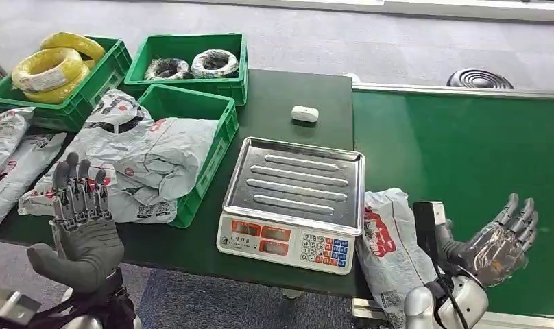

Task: Moved the parcel from conveyor to table for the left to box.

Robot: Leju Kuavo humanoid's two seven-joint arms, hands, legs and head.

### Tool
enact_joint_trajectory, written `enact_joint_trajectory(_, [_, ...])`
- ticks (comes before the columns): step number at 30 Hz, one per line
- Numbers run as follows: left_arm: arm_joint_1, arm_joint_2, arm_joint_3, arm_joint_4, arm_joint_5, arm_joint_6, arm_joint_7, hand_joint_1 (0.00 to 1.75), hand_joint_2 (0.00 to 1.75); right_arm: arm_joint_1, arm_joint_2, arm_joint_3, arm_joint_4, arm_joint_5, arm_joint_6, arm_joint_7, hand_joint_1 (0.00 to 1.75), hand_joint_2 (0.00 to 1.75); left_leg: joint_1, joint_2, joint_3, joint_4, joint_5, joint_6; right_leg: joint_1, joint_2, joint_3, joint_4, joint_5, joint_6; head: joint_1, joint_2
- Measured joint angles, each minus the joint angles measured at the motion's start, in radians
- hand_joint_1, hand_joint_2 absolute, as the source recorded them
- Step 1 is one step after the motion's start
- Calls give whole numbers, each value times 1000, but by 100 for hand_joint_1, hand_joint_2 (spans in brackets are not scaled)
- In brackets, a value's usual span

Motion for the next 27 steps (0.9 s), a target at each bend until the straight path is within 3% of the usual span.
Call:
enact_joint_trajectory(3, [1, 6, -1, 6, -3, 2, 0, 0, 0, -13, -27, 16, 83, -173, 196, 2, 0, 175, 0, -1, 0, 0, 0, 0, 0, 0, -1, 0, 0, 0, 0, 0])
enact_joint_trajectory(5, [1, 10, -1, 8, -3, -2, 0, 0, 0, -20, -47, 28, 124, -199, 248, 16, 0, 175, 0, 0, 0, 0, 0, 0, 1, 0, -1, 0, 0, 0, 0, 0])
enact_joint_trajectory(10, [-2, 16, 0, 16, -4, -12, 0, 0, 0, -52, -98, 50, 217, -222, 304, 4, 0, 175, 0, 0, -1, 0, 0, 0, 1, 0, -1, 0, 0, 0, 0, 0])
enact_joint_trajectory(15, [-25, 21, 1, 30, -3, -23, 0, 0, 0, -114, -154, 119, 293, -80, 395, 3, 0, 175, 0, 0, -1, 0, 0, 0, 0, 0, -1, 0, 0, 0, 0, 0])
enact_joint_trajectory(20, [-40, 27, 2, 47, 0, -24, 0, 0, 0, -180, -205, 190, 406, -57, 454, -32, 0, 175, 0, 0, 0, 0, 1, 0, 0, 0, 0, 0, 0, 0, 0, 0])
enact_joint_trajectory(27, [-37, 34, 11, 45, 0, -6, 0, 0, 0, -281, -265, 242, 579, -128, 488, -169, 0, 175, 0, 7, 1, 0, 0, 0, 1, 5, -1, 0, 1, -1, 0, 0])
